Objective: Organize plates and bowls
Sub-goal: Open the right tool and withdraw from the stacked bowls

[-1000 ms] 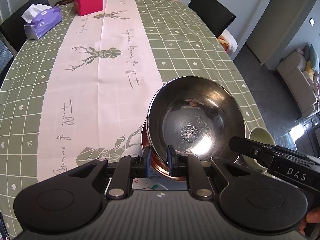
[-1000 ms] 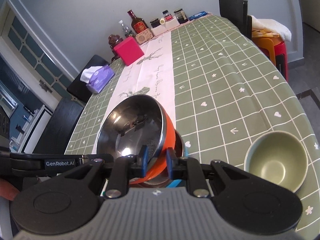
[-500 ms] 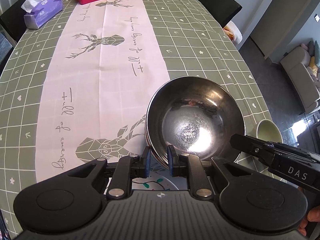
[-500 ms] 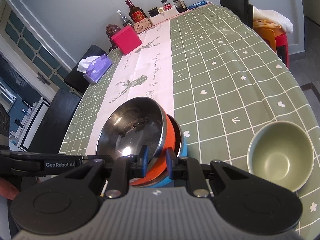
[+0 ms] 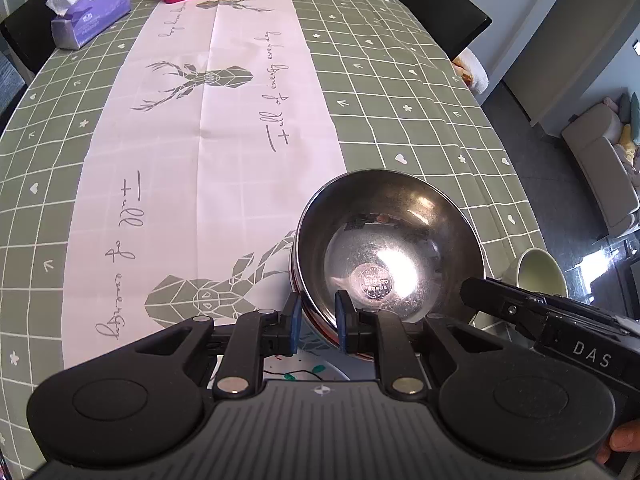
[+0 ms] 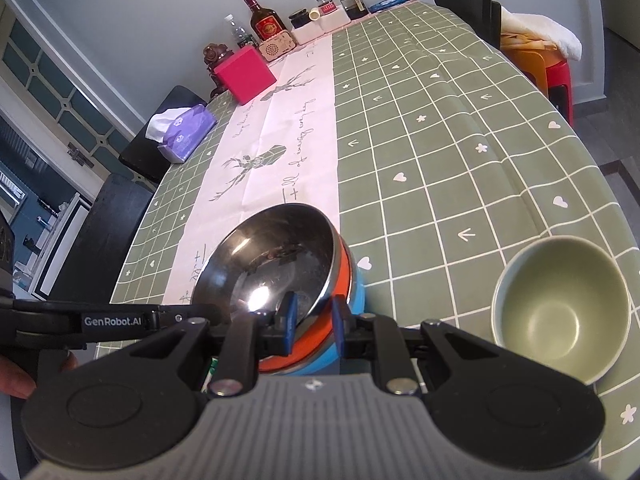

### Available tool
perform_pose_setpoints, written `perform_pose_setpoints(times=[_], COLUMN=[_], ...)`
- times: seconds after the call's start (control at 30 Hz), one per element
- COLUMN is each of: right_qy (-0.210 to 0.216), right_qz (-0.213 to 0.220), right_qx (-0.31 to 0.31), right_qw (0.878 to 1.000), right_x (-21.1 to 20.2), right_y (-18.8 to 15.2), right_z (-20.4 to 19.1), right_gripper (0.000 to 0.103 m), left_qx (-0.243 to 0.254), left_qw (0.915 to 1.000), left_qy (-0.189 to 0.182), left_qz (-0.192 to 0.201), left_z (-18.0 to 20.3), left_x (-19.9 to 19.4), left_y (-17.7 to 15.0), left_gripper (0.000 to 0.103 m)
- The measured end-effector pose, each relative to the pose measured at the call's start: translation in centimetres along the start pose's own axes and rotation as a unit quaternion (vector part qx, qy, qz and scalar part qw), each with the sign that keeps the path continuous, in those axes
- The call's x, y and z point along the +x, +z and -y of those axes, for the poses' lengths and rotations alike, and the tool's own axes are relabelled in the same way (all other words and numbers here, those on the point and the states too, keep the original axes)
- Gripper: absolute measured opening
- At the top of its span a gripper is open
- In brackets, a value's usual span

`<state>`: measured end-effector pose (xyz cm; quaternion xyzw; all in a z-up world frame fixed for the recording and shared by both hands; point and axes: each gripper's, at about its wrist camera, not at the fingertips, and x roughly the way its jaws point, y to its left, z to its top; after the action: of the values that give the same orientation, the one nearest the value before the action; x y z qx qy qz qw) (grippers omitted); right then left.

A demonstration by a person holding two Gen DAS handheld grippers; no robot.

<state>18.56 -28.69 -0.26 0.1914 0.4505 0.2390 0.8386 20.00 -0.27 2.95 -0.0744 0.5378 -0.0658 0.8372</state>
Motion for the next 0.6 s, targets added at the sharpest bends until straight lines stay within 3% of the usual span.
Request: perform_pose_setpoints(times=[0.37,0.47,0.6], right_qy=[0.008,0.009,-0.002], right_qz=[0.002,0.013,0.037], right_qx=[-0.001,-0.012,-0.042], right_qw=[1.000,1.000,0.998], right_x=[-0.3,-0.9,-2.0], right_y=[-0.1,-0.1,0.0], right_z=[0.0,-0.4,-1.2], right_gripper=[0.023,0.034,0.034], left_qx=[0.022,0.035,0.059], left_qw=[0.9995,0.9981,0.9936], left_qy=[0.005,0.008,0.007], left_qz=[0.022,0.050,0.096], left_z=[0.5,1.0,2.2], left_x=[-0.6,-1.5,-3.2], left_y=[-0.3,-0.4,-0.6], left_gripper=[0.022,0.030,0.032])
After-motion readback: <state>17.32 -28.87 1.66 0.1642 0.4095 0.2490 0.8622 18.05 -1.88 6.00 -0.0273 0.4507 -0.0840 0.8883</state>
